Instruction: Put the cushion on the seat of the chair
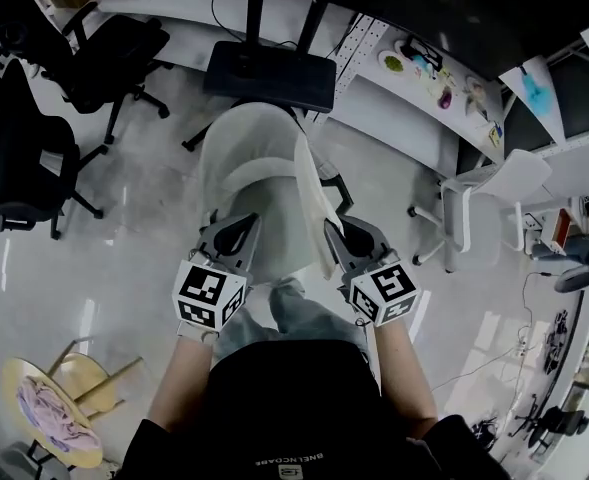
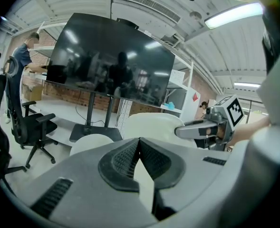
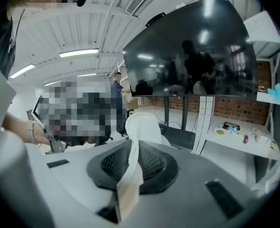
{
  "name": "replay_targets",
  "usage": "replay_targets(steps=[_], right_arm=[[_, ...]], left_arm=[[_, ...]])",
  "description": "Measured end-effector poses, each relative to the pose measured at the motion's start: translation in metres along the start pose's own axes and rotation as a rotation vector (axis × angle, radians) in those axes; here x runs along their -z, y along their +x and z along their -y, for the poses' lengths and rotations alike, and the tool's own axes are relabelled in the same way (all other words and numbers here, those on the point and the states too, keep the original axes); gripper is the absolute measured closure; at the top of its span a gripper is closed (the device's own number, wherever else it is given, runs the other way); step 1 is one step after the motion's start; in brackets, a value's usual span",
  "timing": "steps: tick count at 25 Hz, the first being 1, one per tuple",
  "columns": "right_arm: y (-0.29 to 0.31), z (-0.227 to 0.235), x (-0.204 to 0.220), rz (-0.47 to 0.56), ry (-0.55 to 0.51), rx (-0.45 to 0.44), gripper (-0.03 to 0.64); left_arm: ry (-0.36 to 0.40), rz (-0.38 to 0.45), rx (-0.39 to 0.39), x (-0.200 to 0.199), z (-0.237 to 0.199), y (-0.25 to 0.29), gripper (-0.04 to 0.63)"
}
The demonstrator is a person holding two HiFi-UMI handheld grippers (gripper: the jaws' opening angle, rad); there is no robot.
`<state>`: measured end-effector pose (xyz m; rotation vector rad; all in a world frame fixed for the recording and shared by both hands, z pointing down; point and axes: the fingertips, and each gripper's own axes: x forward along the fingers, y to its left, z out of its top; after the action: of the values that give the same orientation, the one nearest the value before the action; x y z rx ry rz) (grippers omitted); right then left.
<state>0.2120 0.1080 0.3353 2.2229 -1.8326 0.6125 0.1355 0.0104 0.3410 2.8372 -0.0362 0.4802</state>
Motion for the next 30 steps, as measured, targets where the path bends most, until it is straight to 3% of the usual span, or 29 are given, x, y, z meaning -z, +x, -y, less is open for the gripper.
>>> replay_targets(steps=[17,30], right_arm=[[0.051,0.048,0.073,-0.177,-0.032,-0.116,0.574],[0.077,0.099,0.127,-0.272,-0.021,-0.069,0.572]], left_arm=[[-0.115,-0.051,-0.173,0.065,-0.018,0.034,0.583],[-0.155,-0.127,-0.182,0.097,-0.017,0.062,0.583]])
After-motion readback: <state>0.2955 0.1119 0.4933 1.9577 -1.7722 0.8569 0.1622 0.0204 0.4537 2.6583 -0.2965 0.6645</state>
